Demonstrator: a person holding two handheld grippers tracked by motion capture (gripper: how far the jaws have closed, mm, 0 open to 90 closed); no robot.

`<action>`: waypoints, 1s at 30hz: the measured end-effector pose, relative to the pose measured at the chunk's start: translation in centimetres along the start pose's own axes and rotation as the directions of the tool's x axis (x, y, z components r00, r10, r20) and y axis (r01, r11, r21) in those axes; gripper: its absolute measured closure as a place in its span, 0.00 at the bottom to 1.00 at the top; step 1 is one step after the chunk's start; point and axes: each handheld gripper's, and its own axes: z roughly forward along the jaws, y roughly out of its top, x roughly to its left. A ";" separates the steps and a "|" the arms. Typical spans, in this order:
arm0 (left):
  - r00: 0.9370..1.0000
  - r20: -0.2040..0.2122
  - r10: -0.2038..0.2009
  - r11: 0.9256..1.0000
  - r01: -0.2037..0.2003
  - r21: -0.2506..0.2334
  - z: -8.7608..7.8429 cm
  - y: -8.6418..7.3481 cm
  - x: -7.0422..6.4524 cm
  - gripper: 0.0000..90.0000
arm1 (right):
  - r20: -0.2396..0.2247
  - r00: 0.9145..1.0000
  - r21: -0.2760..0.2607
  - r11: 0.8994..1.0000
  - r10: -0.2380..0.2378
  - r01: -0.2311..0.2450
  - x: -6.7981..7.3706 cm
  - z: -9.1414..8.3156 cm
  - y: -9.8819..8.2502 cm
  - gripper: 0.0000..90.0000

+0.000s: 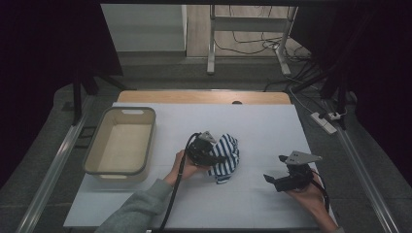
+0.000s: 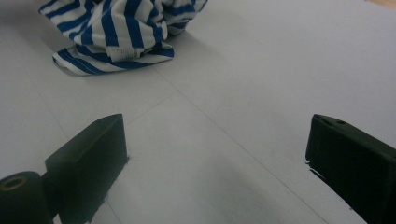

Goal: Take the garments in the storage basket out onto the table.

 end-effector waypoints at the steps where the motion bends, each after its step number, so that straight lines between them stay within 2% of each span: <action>1: 1.000 0.004 -0.002 1.000 0.002 0.005 0.2 -0.1 0.1 0.63 | 0.000 1.000 0.001 1.000 -0.001 0.001 0.0 0.0 0.0 0.06; 7: 0.999 0.030 -0.024 1.000 0.024 -0.002 0.7 -0.5 0.4 0.63 | 0.001 1.000 -0.002 1.000 -0.001 0.001 0.0 0.0 0.0 0.06; 16: 1.000 0.019 -0.018 1.000 0.018 0.000 0.6 -0.4 0.2 0.58 | 0.001 1.000 -0.003 1.000 0.002 -0.002 0.0 -0.1 0.0 0.06; 17: 1.000 0.019 -0.011 1.000 0.011 -0.005 0.6 -0.4 0.1 0.55 | 0.001 1.000 -0.003 1.000 0.001 -0.001 0.0 -0.1 0.0 0.06; 19: 1.000 -0.003 -0.005 1.000 0.005 -0.019 0.3 -0.3 0.0 0.44 | 0.002 1.000 -0.002 1.000 -0.001 0.001 0.0 -0.1 0.0 0.06; 23: 1.000 -0.014 -0.017 0.997 0.016 -0.078 -0.6 -0.2 -0.1 0.25 | 0.001 1.000 -0.002 1.000 0.002 -0.002 0.0 -0.1 0.0 0.06; 25: 1.000 -0.005 -0.011 0.996 0.011 -0.086 -0.9 -0.2 -0.1 0.23 | 0.002 1.000 -0.002 1.000 0.002 -0.002 0.0 -0.1 0.0 0.06; 30: 1.000 -0.030 -0.006 0.995 0.003 -0.098 -2.0 -0.2 -0.2 0.20 | 0.001 1.000 -0.003 1.000 0.000 0.000 0.0 -0.2 0.0 0.06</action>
